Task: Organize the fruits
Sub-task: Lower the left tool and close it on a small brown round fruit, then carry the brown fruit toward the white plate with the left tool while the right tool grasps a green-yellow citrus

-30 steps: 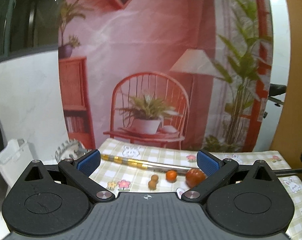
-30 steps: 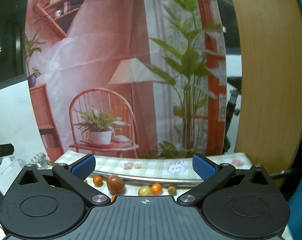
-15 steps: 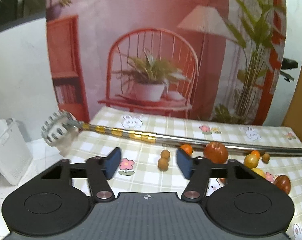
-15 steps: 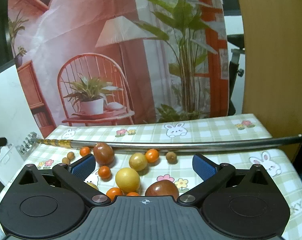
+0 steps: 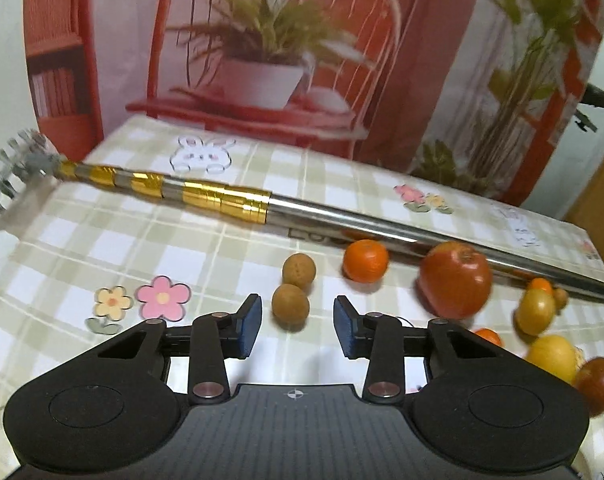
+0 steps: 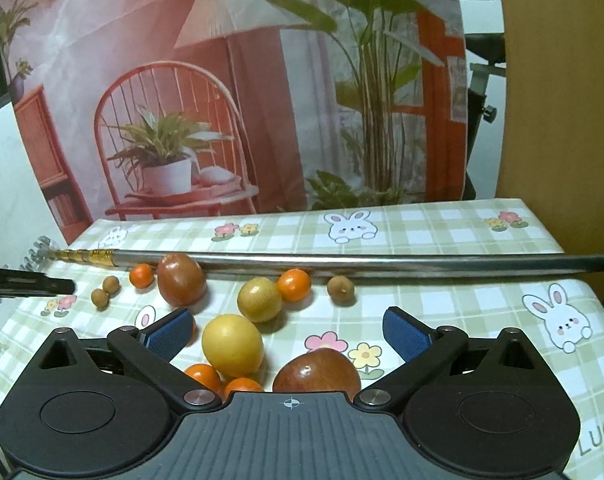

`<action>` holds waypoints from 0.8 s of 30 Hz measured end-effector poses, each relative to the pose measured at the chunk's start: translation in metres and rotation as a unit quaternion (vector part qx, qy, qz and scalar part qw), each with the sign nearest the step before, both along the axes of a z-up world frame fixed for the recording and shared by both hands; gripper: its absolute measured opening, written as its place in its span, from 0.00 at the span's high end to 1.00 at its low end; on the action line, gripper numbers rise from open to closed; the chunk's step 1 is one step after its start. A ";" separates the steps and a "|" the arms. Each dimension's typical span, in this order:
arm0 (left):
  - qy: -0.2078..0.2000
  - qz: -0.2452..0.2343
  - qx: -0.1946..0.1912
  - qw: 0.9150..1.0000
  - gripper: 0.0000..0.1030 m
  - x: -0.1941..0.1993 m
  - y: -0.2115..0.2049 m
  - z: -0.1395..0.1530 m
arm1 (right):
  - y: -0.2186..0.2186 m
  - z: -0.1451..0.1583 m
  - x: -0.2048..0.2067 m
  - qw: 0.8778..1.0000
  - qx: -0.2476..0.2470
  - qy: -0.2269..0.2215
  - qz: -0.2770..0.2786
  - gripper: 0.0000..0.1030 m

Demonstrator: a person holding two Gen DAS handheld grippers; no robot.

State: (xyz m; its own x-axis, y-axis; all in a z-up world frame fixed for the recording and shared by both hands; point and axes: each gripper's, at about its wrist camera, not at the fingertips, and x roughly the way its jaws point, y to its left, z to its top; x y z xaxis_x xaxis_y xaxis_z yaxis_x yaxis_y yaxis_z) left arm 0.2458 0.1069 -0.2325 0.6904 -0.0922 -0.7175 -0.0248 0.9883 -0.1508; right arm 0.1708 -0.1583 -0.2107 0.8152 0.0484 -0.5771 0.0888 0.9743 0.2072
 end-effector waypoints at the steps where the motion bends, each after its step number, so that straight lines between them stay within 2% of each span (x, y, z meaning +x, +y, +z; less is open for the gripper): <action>1: 0.004 0.001 -0.001 1.000 0.60 0.004 0.000 -0.005 | 0.000 -0.002 0.002 1.000 0.000 0.003 0.000 0.03; 7: 0.018 0.006 0.008 1.000 0.63 0.023 -0.009 -0.020 | -0.005 -0.014 0.008 1.000 0.009 0.018 -0.002 0.05; 11: 0.024 0.008 0.025 0.999 0.74 0.028 -0.015 -0.022 | -0.008 -0.019 0.008 1.000 0.015 0.020 -0.004 0.05; 13: 0.025 0.003 0.025 0.999 0.74 0.030 -0.015 -0.022 | -0.009 -0.021 0.008 1.000 0.019 0.022 -0.003 0.05; 17: 0.019 -0.007 0.026 0.999 0.74 0.017 -0.013 -0.016 | -0.008 -0.023 0.008 0.999 0.024 0.023 0.001 0.06; 24: -0.011 -0.048 0.033 0.998 0.74 -0.021 -0.015 0.006 | -0.003 -0.023 0.013 0.999 0.039 0.029 0.023 0.13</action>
State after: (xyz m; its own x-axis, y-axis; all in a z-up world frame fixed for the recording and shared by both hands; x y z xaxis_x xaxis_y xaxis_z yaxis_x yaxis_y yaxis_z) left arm 0.2250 0.0922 -0.2268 0.6965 -0.1122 -0.7087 0.0732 0.9937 -0.0854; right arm 0.1840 -0.1612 -0.2336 0.7761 0.1326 -0.6165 0.0579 0.9585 0.2791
